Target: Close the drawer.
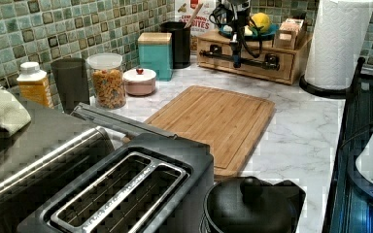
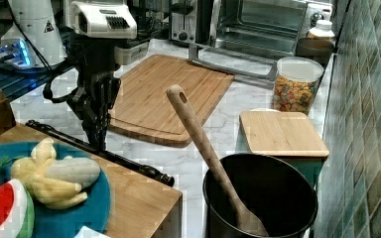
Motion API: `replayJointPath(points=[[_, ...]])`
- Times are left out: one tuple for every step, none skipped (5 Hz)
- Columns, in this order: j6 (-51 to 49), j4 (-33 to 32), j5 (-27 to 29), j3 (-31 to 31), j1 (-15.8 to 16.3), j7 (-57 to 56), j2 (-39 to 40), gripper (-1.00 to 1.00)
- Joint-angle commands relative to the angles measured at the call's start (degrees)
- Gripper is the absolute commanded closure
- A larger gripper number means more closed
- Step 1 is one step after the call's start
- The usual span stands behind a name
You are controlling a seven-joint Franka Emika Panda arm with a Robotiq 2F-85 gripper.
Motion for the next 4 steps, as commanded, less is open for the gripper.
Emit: replayJointPath(points=[[0.7, 10.7, -0.2, -7.9, -8.0, -2.2, -3.6, 1.0], [0.7, 10.7, -0.1, -8.0, -7.9, -2.2, -3.6, 1.0], [0.7, 10.7, -0.6, -7.1, -8.8, -2.0, -3.7, 1.0], [0.7, 10.7, -0.2, -7.7, -8.1, -2.2, -3.6, 1.0]])
